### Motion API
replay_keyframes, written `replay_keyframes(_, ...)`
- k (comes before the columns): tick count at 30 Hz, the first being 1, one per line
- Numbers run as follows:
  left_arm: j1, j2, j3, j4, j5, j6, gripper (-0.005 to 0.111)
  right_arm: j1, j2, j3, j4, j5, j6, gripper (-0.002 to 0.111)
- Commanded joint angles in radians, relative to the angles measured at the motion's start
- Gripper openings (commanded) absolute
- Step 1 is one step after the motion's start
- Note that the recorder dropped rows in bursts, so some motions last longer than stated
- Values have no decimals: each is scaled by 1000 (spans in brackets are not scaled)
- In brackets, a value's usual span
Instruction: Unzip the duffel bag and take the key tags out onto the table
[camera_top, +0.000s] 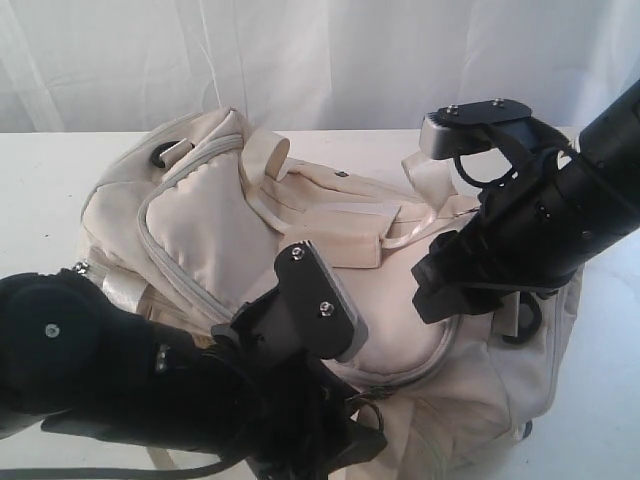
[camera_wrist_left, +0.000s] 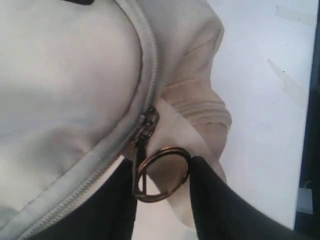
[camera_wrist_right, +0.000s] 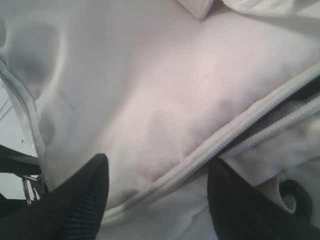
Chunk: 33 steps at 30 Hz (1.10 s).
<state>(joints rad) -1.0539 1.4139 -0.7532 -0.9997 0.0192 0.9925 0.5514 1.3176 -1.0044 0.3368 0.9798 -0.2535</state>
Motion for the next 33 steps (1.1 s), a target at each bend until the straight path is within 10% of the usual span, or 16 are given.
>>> replay_keyframes(1, 48, -11, -2, -9, 43, -9, 20, -5, 2, 6, 3, -12, -12, 55)
replay_keyframes(6, 135, -11, -2, -7, 213, -17, 20, -5, 2, 6, 8, -37, -12, 56)
replay_keyframes(23, 135, -74, -2, 60, 202, -25, 0, -5, 2, 80, 122, -62, 65, 62)
replay_keyframes(33, 135, -74, -2, 62, 208, -38, 0, -5, 2, 87, 84, -48, 106, 0)
